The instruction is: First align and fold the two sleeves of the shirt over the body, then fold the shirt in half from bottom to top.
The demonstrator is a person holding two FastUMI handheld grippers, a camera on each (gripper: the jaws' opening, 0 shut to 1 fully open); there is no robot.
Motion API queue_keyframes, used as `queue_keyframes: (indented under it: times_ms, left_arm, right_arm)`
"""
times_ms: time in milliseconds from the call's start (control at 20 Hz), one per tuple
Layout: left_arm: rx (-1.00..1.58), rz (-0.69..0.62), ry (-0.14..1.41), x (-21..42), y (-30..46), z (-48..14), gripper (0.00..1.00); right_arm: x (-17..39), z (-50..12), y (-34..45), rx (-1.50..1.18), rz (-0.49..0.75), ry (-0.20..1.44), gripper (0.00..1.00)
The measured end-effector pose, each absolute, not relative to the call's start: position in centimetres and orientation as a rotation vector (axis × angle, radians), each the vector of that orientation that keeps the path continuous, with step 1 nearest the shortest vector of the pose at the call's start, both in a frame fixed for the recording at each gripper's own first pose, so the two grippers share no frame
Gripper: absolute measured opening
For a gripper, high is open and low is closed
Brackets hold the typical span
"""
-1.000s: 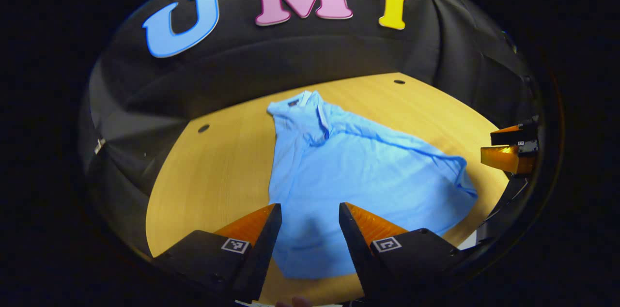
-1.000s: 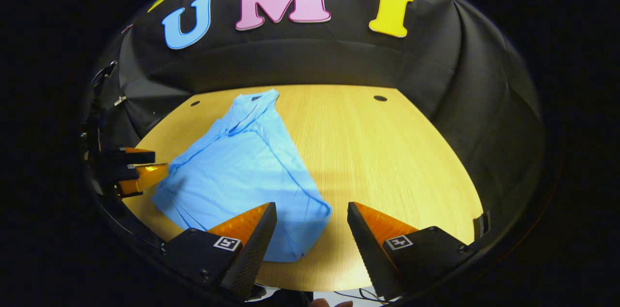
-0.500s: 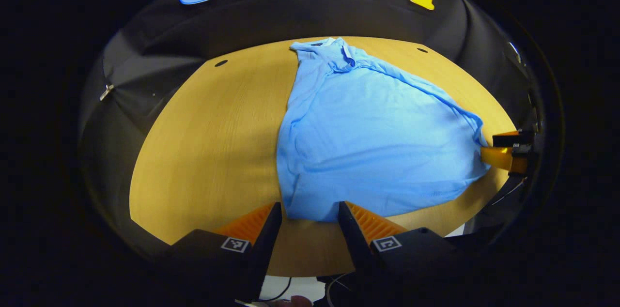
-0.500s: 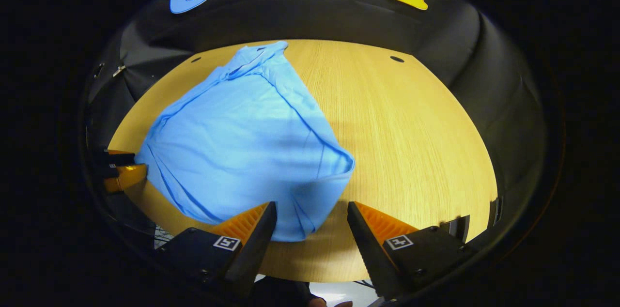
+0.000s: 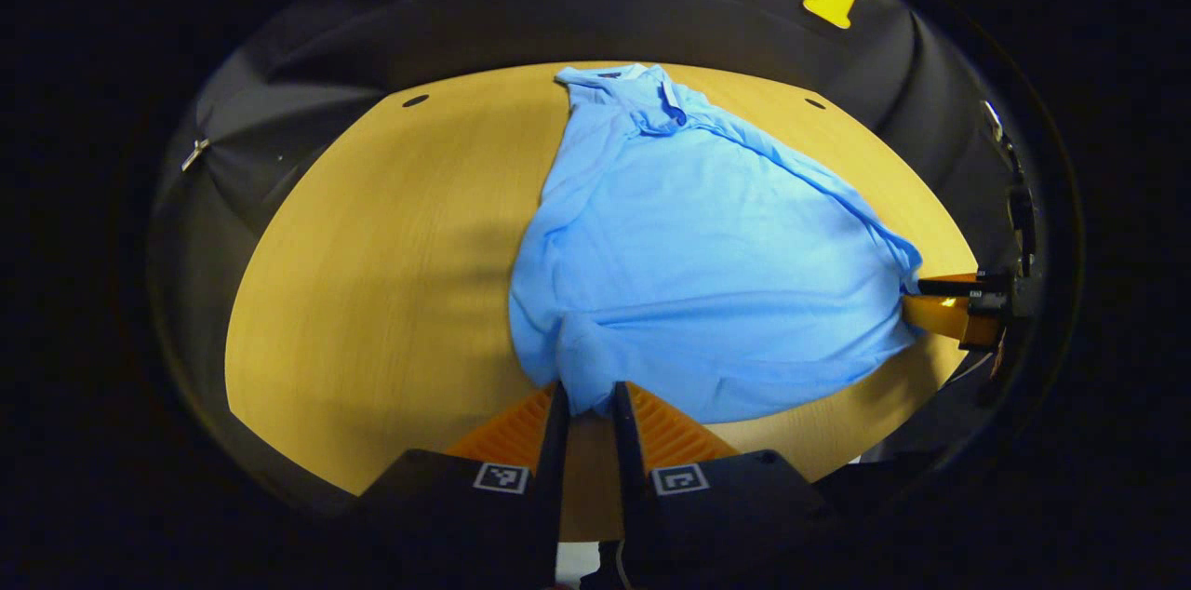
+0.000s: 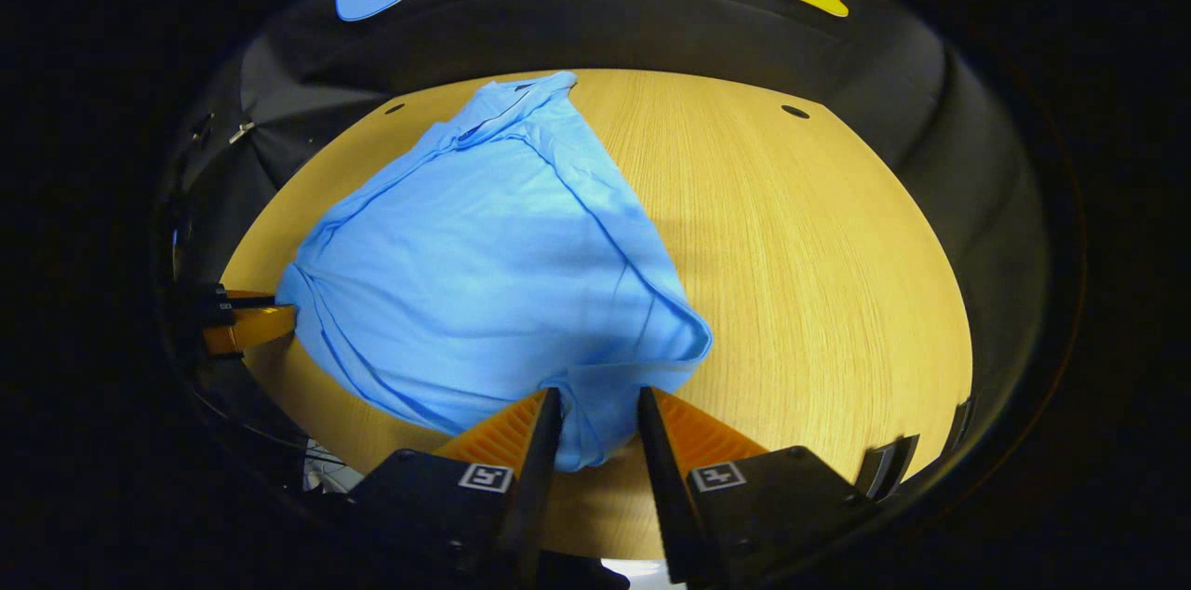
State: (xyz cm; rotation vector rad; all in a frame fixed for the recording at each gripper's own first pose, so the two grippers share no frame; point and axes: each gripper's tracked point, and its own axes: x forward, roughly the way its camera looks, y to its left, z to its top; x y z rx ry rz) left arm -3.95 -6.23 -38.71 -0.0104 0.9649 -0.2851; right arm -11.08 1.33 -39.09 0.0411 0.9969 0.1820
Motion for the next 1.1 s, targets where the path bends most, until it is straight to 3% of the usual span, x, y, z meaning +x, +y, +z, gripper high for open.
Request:
queue_keyframes:
  times_ms: [150,200,300,350,750,1100]
  left_arm:
    - [0.006,-0.287,0.959,-3.9,-6.6,-38.6,0.09]
    - [0.008,-0.282,0.952,-3.9,-6.6,-38.6,0.07]
    - [-0.004,-0.273,0.944,-3.8,-6.6,-38.4,0.07]
    - [-0.013,-0.268,0.946,-3.8,-6.6,-38.4,0.06]
    - [-0.030,-0.256,0.895,-1.7,-7.1,-36.3,0.06]
    - [-0.047,-0.237,0.756,5.3,-7.3,-31.3,0.06]
  right_arm:
    - [-10.7,-39.2,1.7,0.076,0.165,0.998,0.17]
    - [-10.7,-39.0,1.9,0.079,0.169,0.997,0.11]
    - [-10.8,-38.8,1.8,0.093,0.169,0.992,0.11]
    - [-10.5,-39.2,2.0,0.104,0.169,0.996,0.05]
    - [-8.4,-36.5,2.0,0.117,0.163,0.916,0.05]
    - [-1.5,-32.9,1.4,0.158,0.128,0.806,0.05]
